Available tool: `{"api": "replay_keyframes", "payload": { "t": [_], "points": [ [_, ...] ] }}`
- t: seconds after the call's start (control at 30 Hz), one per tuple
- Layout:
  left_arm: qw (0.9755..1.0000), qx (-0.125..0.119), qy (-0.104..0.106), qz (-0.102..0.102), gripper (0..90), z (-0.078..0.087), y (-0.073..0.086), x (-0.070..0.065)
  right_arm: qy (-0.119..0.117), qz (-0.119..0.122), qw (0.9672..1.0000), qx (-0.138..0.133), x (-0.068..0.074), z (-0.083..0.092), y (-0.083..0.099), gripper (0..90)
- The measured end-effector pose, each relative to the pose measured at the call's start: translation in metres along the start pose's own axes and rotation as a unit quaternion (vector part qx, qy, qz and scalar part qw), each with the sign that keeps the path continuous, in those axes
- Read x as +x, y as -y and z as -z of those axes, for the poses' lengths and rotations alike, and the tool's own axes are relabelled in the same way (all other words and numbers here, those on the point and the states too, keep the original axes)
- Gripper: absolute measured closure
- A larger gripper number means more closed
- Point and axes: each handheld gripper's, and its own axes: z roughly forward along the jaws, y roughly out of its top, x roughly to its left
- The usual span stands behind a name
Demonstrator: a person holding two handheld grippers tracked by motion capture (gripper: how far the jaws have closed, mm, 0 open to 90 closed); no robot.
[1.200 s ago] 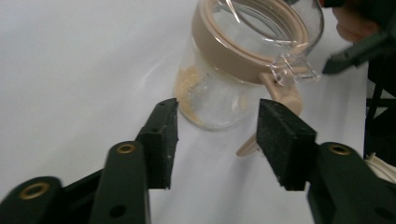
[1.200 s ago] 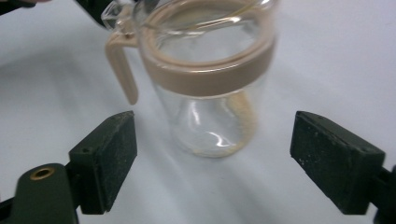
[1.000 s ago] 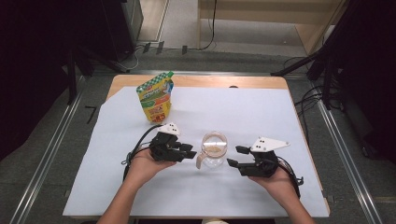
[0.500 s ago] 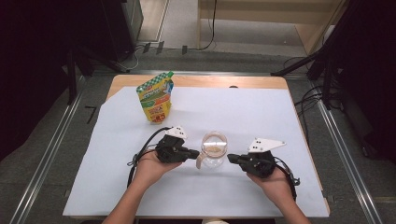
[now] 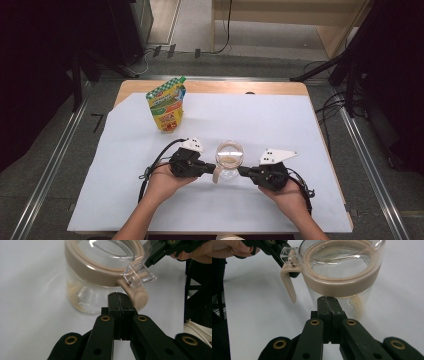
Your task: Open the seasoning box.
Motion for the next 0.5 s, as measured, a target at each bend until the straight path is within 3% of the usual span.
{"api": "replay_keyframes", "payload": {
  "t": [0.5],
  "points": [
    [1.0000, 0.005, 0.006, -0.003, 90.0, -0.0106, -0.0042, -0.0084, 0.023, -0.013, 0.9996, -0.011, -0.0100, 0.0033, 0.0014, 90.0]
  ]
}}
